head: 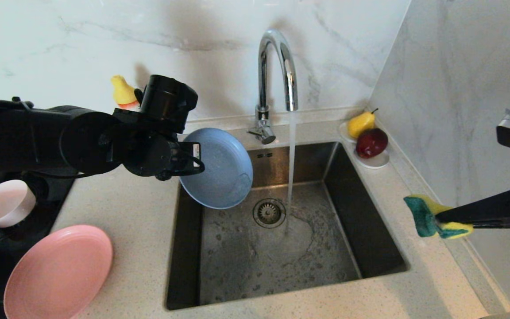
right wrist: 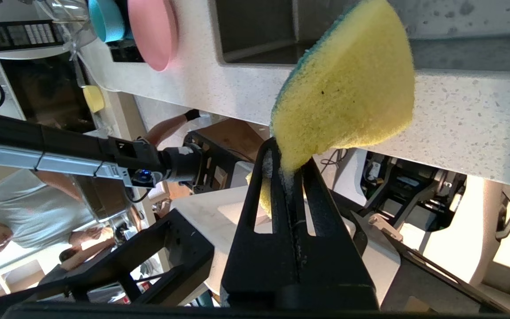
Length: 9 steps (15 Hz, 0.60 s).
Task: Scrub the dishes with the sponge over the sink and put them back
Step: Wash the plate
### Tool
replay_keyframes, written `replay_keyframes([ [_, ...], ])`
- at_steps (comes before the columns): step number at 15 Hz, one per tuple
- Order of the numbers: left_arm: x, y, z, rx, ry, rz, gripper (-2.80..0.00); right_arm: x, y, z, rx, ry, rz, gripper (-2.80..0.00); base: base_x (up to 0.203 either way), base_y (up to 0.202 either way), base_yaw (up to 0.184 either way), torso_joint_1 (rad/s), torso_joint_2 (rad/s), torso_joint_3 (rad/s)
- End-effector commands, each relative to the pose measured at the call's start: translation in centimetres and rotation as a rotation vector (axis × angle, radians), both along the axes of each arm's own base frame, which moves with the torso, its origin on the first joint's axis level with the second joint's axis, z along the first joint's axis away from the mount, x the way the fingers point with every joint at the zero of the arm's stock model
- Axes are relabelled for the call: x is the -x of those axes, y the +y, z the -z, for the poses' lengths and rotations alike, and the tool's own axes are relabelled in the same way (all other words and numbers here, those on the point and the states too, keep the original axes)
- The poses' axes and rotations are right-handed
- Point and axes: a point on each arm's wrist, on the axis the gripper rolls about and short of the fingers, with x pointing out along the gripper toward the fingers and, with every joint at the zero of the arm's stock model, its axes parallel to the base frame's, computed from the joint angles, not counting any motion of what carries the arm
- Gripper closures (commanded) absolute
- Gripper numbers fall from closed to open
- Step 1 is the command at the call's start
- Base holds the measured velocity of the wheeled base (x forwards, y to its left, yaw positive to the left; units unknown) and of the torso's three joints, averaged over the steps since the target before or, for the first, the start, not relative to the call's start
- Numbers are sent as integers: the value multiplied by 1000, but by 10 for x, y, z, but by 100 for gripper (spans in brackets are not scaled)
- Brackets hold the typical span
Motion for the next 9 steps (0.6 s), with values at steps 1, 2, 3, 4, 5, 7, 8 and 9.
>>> replay_keyframes([
  [1, 22, 9, -27, 52, -65, 20, 0, 6, 1, -3, -19, -10, -27, 0, 0, 0, 0, 0, 0, 0],
  [2, 34, 14, -36, 86, -78, 55, 0, 9, 4, -5, -32, -16, -56, 0, 0, 0, 0, 0, 0, 0],
  [3, 49, 20, -41, 126, -75, 112, 0, 11, 9, -7, -41, -17, -96, 0, 0, 0, 0, 0, 0, 0],
  [4, 61, 24, -42, 161, -59, 174, 0, 12, 14, -8, -45, -16, -126, 0, 0, 0, 0, 0, 0, 0],
  [5, 76, 30, -39, 197, -35, 234, 0, 13, 22, -8, -46, -10, -174, 0, 0, 0, 0, 0, 0, 0],
  [7, 94, 37, -23, 258, 10, 321, 0, 12, 39, -10, -46, -3, -264, 0, 0, 0, 0, 0, 0, 0],
  [8, 99, 39, -16, 276, 2, 348, 0, 10, 47, -11, -46, 2, -300, 0, 0, 0, 0, 0, 0, 0],
  [9, 103, 40, -9, 291, -21, 375, 0, 8, 56, -11, -43, 10, -340, 0, 0, 0, 0, 0, 0, 0],
])
